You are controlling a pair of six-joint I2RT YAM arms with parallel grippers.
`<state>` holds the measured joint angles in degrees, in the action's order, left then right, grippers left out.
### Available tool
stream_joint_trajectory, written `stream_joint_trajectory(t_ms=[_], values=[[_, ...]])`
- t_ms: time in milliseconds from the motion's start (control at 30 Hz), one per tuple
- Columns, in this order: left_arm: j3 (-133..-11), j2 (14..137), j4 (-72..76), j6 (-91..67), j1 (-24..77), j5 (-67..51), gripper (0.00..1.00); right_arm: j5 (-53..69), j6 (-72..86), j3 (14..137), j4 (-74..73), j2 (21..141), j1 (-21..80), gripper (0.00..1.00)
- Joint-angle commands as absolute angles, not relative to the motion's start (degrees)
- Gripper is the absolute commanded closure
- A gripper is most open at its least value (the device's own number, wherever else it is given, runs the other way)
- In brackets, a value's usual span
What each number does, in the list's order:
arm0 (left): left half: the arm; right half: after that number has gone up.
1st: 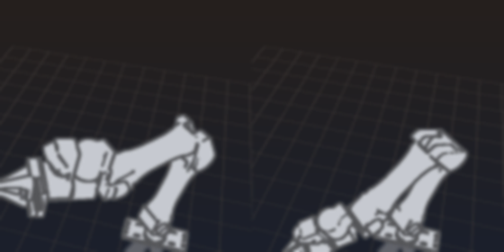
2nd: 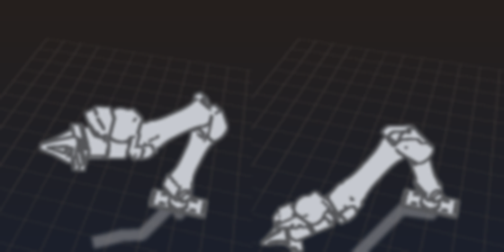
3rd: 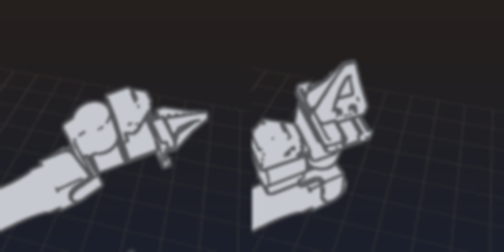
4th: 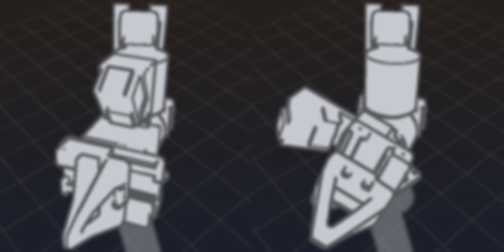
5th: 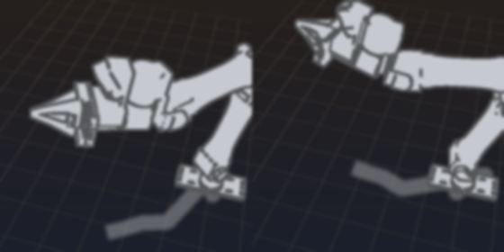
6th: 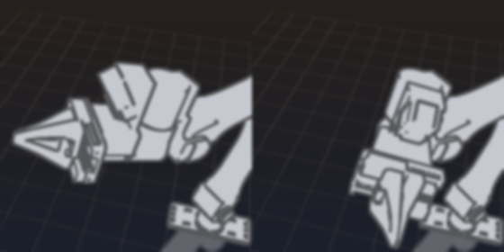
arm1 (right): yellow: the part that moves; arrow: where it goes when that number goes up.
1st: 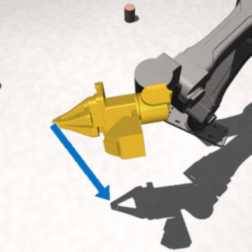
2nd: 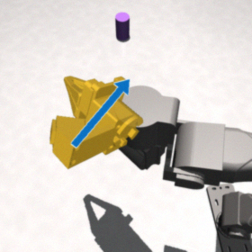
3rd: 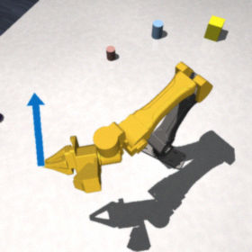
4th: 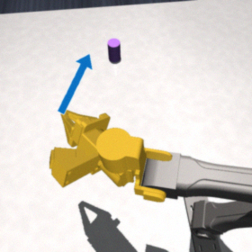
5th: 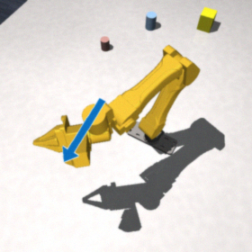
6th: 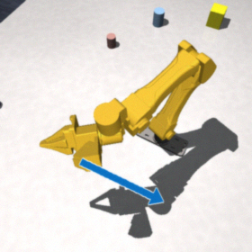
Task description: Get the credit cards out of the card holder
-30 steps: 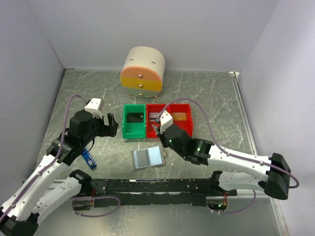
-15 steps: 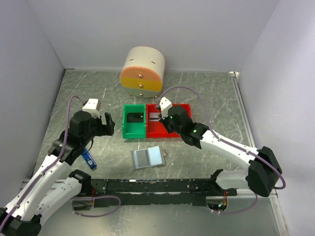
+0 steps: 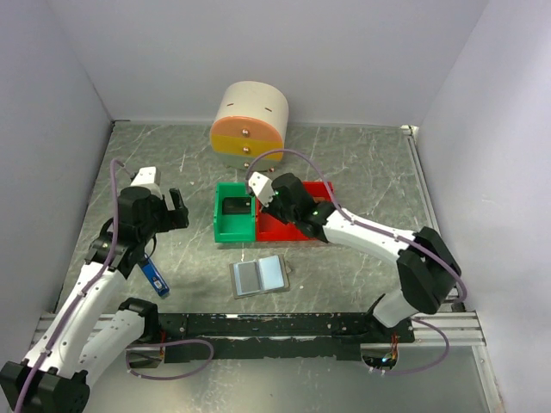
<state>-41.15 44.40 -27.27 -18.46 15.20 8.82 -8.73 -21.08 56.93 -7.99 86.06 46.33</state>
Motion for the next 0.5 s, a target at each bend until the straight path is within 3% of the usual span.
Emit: stream_joint_trajectory(t_ms=[0, 467], values=[[-42.6, 43.1, -26.4, -18.6, 14.8, 11.0, 0.01, -11.0, -27.0, 60.4, -7.7, 89.2, 46.3, 1.00], [-41.9, 41.0, -25.2, -17.5, 14.8, 10.9, 0.01, -16.8, -40.5, 60.3, 1.0, 98.7, 46.5, 1.00]])
